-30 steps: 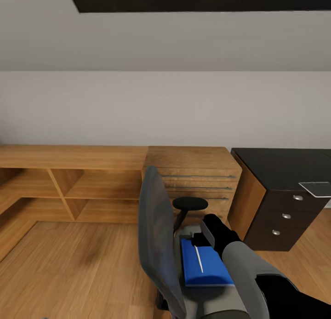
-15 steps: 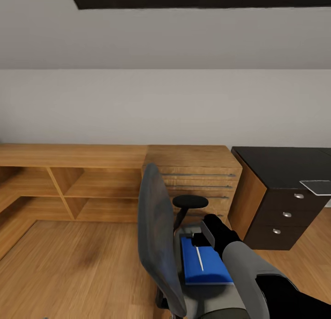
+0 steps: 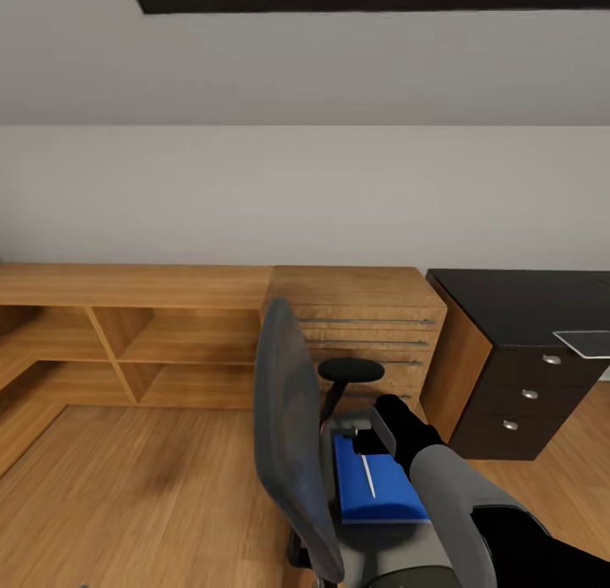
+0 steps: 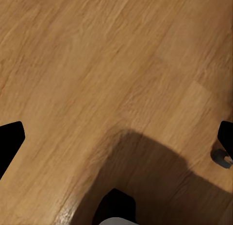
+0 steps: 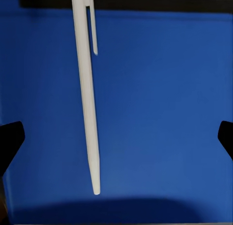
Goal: In the bedroom, organize the workspace by keeping the computer under the desk, ensuring the monitor is on the desk, placing the keyboard on the desk next to the monitor, placing the mouse on the desk next to the keyboard, moving the folder from the swivel chair onto the desk next to the mouse, stacking the notebook on top of the folder with the pen on top of the notebook, and positioning the swivel chair next to the desk.
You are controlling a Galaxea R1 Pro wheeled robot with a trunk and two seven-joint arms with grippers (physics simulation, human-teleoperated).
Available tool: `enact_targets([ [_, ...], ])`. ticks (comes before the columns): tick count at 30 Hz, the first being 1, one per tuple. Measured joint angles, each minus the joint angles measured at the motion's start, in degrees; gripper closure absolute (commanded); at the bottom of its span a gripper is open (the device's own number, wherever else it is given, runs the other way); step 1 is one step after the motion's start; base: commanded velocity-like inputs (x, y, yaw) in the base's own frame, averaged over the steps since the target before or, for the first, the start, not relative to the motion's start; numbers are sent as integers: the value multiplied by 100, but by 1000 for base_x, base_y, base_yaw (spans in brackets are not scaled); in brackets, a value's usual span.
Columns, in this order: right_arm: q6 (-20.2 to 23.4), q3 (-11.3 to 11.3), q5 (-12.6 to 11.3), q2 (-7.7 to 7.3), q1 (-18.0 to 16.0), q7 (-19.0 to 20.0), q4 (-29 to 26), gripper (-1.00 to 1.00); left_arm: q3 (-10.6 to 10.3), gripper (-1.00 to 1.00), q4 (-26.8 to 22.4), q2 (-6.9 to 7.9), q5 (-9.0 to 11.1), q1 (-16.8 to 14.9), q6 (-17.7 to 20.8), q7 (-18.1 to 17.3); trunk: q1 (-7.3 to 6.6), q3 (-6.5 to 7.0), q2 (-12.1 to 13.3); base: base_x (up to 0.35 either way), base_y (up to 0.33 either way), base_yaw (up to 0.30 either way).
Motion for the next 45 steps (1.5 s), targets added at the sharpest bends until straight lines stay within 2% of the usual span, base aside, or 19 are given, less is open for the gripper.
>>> enact_targets([
  [2, 1, 0, 0, 0, 0, 0, 2, -100, -1, -100, 0, 0, 0, 0, 1, 0, 44, -36, -80, 0, 0, 0],
  [24, 12, 4, 0, 2, 0, -1, -4, -100, -3, -100, 0, 0, 0, 0, 1, 0, 45, -36, -82, 0, 0, 0],
  [29, 12, 3, 0, 5, 0, -5, -4, -100, -3, -100, 0, 0, -6, 0, -2, 0, 154, -126, -281, 0, 0, 0],
  [40, 12, 6, 0, 0, 0, -8, -4, -100, -3, -100, 0, 13, -13, 0, 6, 0, 154, -126, -282, 0, 0, 0],
  [45, 15, 6, 0, 0, 0, -4, -4, -100, -3, -100, 0, 20, -23, 0, 2, 0, 264, -215, -481, 0, 0, 0],
])
